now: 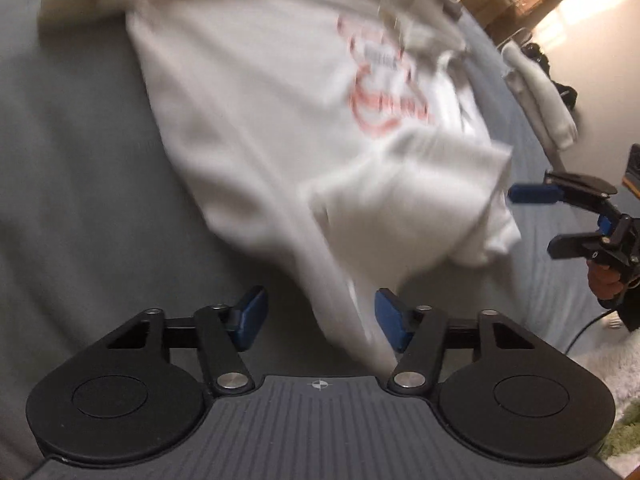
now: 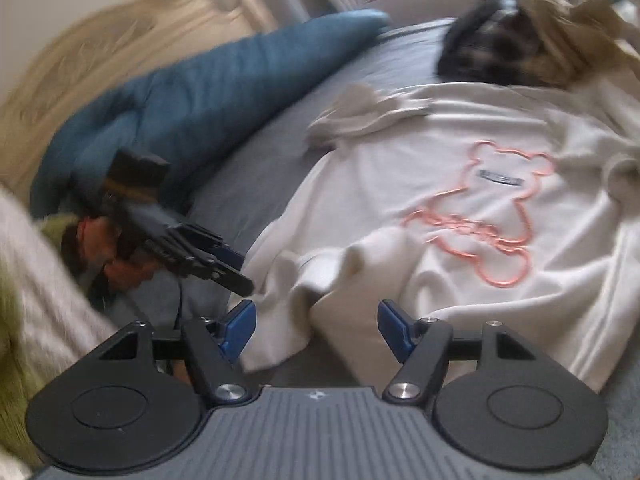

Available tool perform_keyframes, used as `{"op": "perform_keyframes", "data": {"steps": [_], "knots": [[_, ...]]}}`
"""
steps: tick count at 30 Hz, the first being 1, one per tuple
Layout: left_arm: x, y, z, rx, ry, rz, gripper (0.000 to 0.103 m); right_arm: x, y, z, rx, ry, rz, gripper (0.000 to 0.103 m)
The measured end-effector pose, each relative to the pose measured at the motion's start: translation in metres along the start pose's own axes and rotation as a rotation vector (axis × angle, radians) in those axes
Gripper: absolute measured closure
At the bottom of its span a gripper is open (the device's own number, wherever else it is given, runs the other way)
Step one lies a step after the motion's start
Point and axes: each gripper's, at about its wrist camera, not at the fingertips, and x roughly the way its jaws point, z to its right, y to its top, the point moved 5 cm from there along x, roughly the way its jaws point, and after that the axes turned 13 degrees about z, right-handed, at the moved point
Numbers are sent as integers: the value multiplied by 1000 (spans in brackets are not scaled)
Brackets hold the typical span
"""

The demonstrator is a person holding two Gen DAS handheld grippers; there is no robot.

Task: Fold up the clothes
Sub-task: 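Lay the sweatshirt flat on the bed and open both tools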

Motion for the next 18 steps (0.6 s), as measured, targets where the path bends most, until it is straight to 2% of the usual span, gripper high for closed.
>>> {"op": "perform_keyframes", "data": {"steps": [1, 3, 5, 7, 9, 12, 15, 18], "knots": [[6, -9, 0, -23, 5, -27, 49, -1, -4, 1, 17, -4, -7, 32], [13, -18, 5, 9, 38, -18, 55, 0, -10, 7, 52, -29, -14, 32], [20, -28, 10, 40, 71, -9, 79, 1, -14, 14, 73, -66, -13, 32], [15, -22, 15, 65, 85, 30, 96, 3, -17, 22, 94, -103, -13, 32], [1, -12, 14, 67, 109, 88, 97, 0, -21, 32, 112, -137, -20, 32], [-37, 13, 0, 52, 174, 227, 98, -4, -24, 40, 115, -171, -28, 32], [-75, 43, -30, -16, 232, 335, 97, -11, -27, 47, 113, -192, -34, 32], [-93, 57, -61, -71, 307, 373, 97, -13, -32, 56, 121, -220, -41, 32]]}}
